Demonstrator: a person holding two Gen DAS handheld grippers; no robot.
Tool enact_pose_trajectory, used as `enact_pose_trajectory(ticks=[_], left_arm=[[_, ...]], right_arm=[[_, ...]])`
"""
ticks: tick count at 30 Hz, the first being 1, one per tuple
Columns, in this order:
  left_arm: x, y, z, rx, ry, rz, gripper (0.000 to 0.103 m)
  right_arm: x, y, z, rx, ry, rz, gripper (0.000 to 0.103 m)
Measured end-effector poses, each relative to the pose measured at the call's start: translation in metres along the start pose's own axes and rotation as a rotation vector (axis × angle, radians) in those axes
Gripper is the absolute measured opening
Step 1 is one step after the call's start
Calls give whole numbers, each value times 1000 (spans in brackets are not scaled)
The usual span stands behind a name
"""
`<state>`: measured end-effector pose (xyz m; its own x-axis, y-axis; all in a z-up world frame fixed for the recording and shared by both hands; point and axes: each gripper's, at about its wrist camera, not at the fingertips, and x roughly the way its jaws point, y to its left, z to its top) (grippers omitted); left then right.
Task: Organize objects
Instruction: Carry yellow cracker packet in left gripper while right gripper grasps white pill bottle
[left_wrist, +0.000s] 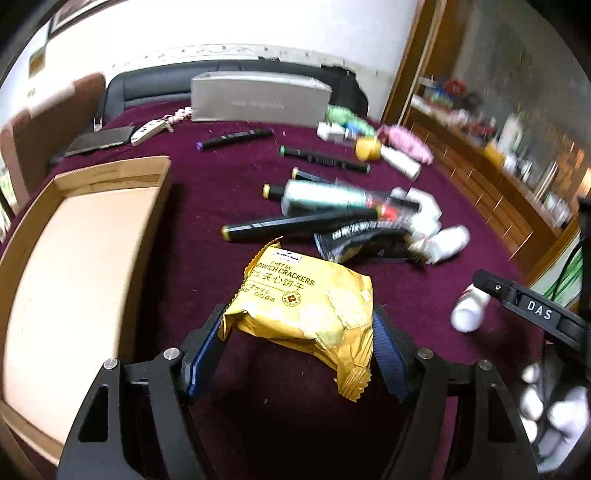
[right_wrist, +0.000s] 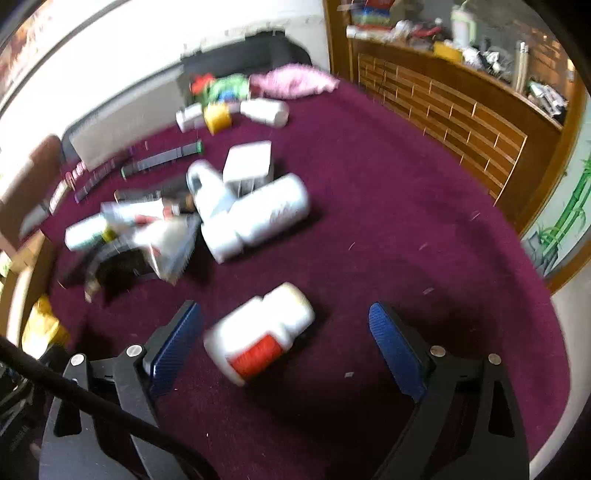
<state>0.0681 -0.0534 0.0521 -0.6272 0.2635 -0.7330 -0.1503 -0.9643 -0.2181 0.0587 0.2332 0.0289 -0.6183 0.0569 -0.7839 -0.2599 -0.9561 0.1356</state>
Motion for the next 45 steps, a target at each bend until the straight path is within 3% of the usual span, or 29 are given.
enact_pose_trajectory(ticks=[4, 9, 11, 13, 15, 19, 24, 29, 35, 40, 45], left_arm=[[-30, 24, 2, -50, -49, -31, 68], [-55, 54, -1, -86, -82, -13, 68], [-63, 64, -4, -94, -93, -4, 68], [-69, 70, -7, -93, -107, 1, 68], [-73, 75, -9, -87, -122, 3, 68], [-63, 76, -8, -83, -116, -24, 68], [-62, 76, -15, -79, -106, -25, 68], [-76, 84, -18, -68, -156, 25, 68], [-86, 96, -18, -67, -186, 70, 68], [-96, 111, -11, -88, -199, 89, 68], [-100, 128, 11, -92, -211, 136, 68]], right_arm=[[-24, 15, 16, -88, -28, 90, 93], [-18, 62, 31, -205, 87, 294, 92], [-17, 75, 34, -215, 91, 273, 92], [-17, 70, 35, -228, 74, 186, 92], [-17, 49, 33, -161, 80, 115, 91], [-5, 7, 18, 9, 156, 82, 82], [22, -5, 5, 166, 257, 170, 59], [33, 5, 9, 175, 222, 156, 32], [19, 0, 4, 168, 210, 231, 32], [-16, 36, 15, 77, 157, 335, 32], [-41, 115, 28, -71, 156, 496, 32]])
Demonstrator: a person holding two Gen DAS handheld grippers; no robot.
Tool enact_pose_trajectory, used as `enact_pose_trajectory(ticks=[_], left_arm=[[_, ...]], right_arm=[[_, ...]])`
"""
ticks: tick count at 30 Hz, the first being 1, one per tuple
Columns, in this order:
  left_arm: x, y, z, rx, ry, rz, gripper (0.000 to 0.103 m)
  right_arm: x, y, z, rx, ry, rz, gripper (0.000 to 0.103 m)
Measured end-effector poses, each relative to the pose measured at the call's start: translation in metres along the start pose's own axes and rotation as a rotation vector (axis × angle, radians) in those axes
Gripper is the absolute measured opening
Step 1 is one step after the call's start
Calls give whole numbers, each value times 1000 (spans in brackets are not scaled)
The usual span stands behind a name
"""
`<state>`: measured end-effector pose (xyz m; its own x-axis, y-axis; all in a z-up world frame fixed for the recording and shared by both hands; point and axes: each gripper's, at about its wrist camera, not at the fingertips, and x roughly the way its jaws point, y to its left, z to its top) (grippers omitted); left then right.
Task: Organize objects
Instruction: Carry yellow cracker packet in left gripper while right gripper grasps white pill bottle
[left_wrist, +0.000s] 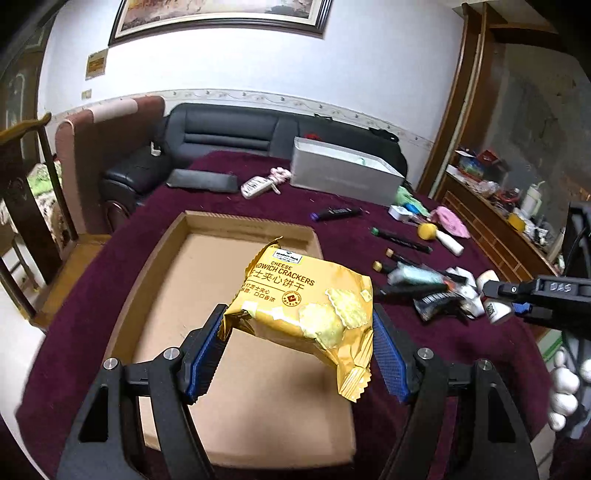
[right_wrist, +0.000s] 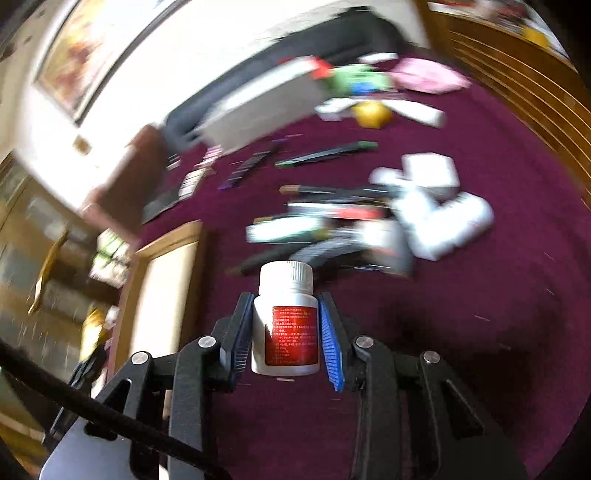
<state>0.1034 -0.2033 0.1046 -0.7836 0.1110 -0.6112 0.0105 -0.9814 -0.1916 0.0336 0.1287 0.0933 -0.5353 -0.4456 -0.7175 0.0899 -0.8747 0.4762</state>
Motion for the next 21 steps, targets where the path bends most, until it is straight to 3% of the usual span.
enact_pose_trajectory(ticks=[4, 9, 14, 21], left_arm=[[19, 8, 20, 26, -1, 58, 68], [64, 27, 38, 3, 64, 77, 68], [113, 58, 44, -60, 127, 91, 68], [151, 74, 41, -114, 184, 101, 69]], right_arm=[[37, 65, 12, -78, 83, 124, 32], [97, 124, 22, -118, 175, 163, 33], [154, 156, 35, -151, 209, 115, 33], [197, 157, 46, -156, 247, 50, 33]])
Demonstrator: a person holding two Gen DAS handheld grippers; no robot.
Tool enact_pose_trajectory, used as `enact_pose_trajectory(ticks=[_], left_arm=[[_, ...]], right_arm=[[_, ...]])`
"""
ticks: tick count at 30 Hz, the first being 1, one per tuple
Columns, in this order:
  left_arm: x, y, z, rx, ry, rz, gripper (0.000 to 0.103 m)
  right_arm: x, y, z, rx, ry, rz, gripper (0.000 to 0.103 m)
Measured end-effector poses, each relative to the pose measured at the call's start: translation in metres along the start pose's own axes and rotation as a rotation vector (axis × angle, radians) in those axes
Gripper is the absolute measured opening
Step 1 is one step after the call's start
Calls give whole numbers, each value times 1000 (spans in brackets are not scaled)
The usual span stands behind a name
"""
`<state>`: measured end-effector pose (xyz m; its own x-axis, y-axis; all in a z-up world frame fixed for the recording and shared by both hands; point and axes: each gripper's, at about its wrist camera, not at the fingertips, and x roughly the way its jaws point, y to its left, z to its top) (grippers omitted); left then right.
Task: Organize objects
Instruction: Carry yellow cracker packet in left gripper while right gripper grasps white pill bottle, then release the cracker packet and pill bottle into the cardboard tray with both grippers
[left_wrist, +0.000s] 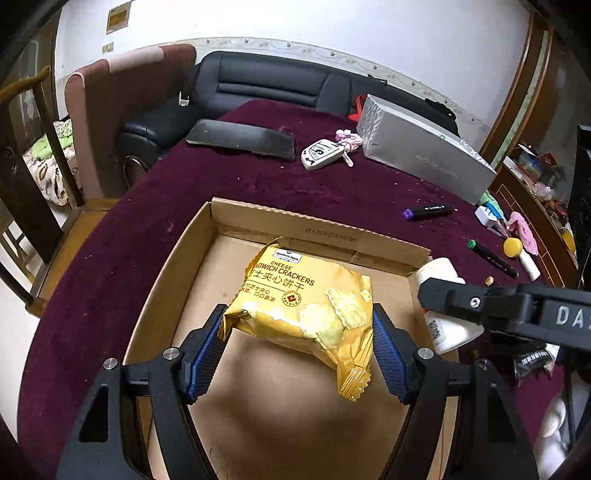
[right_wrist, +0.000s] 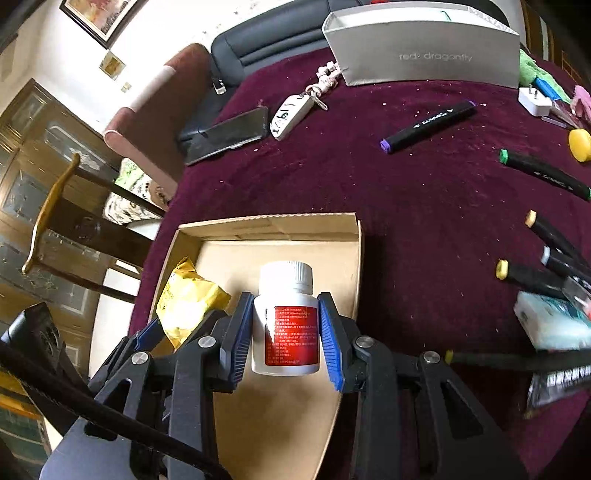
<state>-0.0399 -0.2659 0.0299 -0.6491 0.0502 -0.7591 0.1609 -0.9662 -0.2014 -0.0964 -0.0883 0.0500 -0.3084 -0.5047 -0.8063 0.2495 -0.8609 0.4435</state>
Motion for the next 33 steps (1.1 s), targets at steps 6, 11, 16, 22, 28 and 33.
enact_pose_trajectory(ticks=[6, 11, 16, 22, 28, 33], left_arm=[[10, -3, 5, 2, 8, -13, 69], [17, -4, 6, 6, 22, 2, 70], [23, 0, 7, -27, 47, -9, 71], [18, 12, 9, -109, 65, -59, 71], [-11, 16, 13, -146, 32, -120, 73], [-12, 16, 19, -157, 18, -122, 73]], right_arm=[[18, -2, 7, -14, 3, -63, 32], [21, -5, 11, -25, -15, -105, 32], [21, -7, 11, -22, -33, -113, 33], [11, -6, 12, -27, -67, -109, 35], [-53, -15, 3, -31, -187, -102, 38], [-114, -36, -20, -47, -304, -160, 49]])
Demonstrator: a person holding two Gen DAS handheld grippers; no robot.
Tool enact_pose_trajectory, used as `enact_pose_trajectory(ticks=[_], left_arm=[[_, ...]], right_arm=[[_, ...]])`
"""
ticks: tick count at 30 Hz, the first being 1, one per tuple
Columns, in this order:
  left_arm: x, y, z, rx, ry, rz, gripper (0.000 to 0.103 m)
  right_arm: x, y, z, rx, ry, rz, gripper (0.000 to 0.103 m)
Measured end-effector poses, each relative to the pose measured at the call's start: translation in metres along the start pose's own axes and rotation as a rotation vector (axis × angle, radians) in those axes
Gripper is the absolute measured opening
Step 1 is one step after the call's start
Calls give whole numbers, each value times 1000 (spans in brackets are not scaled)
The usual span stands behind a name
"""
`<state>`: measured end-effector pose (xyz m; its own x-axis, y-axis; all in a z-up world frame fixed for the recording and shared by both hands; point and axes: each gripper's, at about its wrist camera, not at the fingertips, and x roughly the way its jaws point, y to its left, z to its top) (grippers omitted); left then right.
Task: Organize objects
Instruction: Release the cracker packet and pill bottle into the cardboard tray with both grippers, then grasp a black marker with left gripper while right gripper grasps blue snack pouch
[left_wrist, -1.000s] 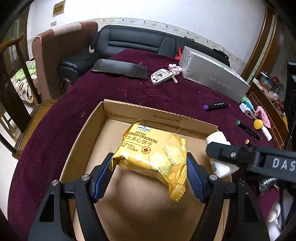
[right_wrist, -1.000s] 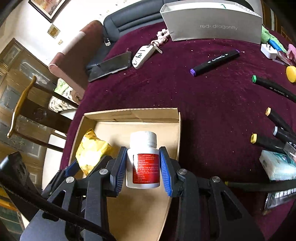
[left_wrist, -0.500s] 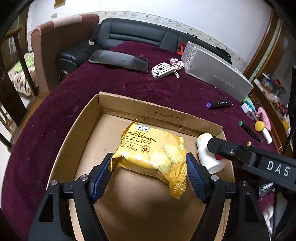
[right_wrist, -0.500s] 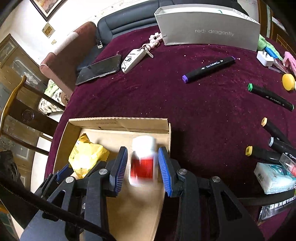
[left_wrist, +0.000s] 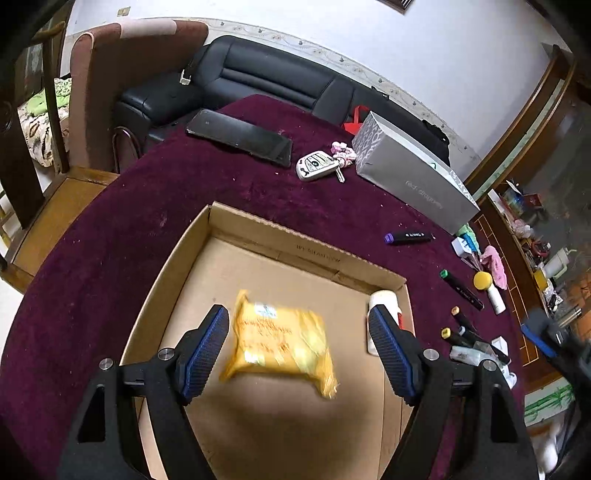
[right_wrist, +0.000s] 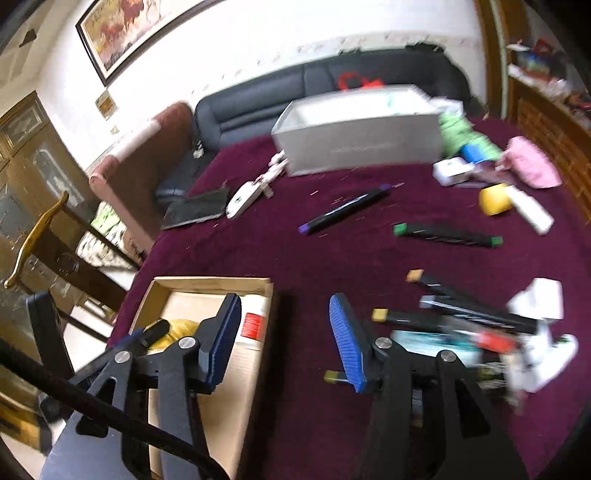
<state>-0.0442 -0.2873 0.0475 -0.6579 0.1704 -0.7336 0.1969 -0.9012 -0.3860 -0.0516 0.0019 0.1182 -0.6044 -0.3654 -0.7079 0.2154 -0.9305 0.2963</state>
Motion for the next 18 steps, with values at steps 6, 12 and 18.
enact_pose_trajectory(ticks=[6, 12, 18], left_arm=[[-19, -26, -2, 47, -22, -3, 73], [-42, -106, -39, 296, -35, -119, 73], [-10, -193, -96, 665, -40, -74, 73]], right_arm=[[-47, -37, -21, 14, -60, -44, 49], [-96, -90, -41, 63, -189, -121, 73], [-85, -161, -66, 260, -138, -122, 73]])
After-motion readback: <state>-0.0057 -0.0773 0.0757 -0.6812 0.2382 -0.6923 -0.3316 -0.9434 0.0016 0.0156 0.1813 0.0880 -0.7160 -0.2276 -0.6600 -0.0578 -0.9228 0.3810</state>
